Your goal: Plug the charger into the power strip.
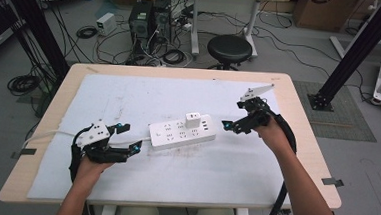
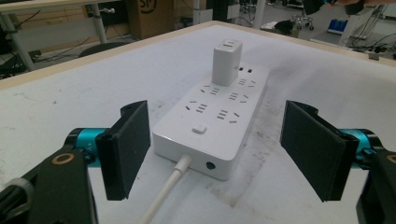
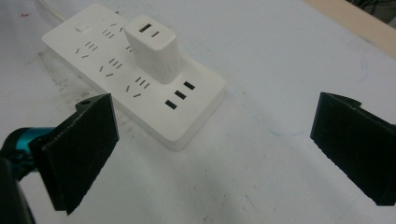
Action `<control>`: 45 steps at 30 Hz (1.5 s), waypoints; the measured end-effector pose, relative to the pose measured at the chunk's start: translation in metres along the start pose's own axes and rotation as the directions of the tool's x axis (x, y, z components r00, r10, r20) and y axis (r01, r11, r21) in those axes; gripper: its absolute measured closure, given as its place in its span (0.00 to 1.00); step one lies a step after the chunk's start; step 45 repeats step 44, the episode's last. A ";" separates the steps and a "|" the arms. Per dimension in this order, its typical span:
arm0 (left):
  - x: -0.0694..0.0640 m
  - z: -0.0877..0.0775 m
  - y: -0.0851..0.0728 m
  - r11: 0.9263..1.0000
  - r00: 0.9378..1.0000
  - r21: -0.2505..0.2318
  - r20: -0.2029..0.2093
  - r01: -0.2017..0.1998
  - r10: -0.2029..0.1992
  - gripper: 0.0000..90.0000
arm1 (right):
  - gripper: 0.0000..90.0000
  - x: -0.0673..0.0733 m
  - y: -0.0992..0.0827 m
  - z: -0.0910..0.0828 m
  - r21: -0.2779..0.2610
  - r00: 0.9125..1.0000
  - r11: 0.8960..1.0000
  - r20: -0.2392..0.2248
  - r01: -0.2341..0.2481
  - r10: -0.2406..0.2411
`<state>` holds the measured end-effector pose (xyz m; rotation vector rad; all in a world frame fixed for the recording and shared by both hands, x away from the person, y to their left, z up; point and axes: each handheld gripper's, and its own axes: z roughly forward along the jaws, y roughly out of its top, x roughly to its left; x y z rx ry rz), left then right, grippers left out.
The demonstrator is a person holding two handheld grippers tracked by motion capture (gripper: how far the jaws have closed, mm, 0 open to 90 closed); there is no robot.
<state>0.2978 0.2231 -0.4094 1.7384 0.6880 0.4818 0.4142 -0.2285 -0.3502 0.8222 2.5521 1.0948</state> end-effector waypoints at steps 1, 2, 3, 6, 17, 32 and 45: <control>0.000 0.000 0.000 1.000 1.000 -0.002 0.001 0.001 -0.001 0.27 | 0.01 0.001 -0.004 -0.002 -0.009 1.000 1.000 0.011 -0.008 0.008; 0.000 0.000 0.001 1.000 1.000 0.000 0.004 -0.002 0.002 0.27 | 0.01 0.002 -0.008 -0.005 -0.022 1.000 0.999 0.012 -0.026 0.027; 0.000 0.000 0.001 1.000 1.000 -0.004 0.004 -0.001 0.001 0.27 | 0.01 0.002 -0.013 -0.008 -0.043 0.999 0.998 -0.003 -0.042 0.042; -0.001 -0.001 0.001 1.000 1.000 -0.010 0.008 -0.002 0.002 0.27 | 0.01 0.006 -0.028 -0.014 -0.083 0.998 0.995 0.007 -0.060 0.061; -0.002 -0.001 0.002 0.999 1.000 -0.038 0.004 -0.006 0.006 0.27 | 0.01 0.013 -0.075 -0.029 -0.181 0.981 0.971 0.085 -0.156 0.173; -0.006 -0.001 0.004 0.998 1.000 -0.060 -0.006 -0.012 0.011 0.27 | 0.01 0.019 -0.110 -0.034 -0.250 0.966 0.949 0.120 -0.194 0.229; -0.006 -0.001 0.004 0.998 1.000 -0.063 -0.010 -0.011 0.010 0.27 | 0.01 0.020 -0.116 -0.036 -0.257 0.962 0.945 0.130 -0.201 0.240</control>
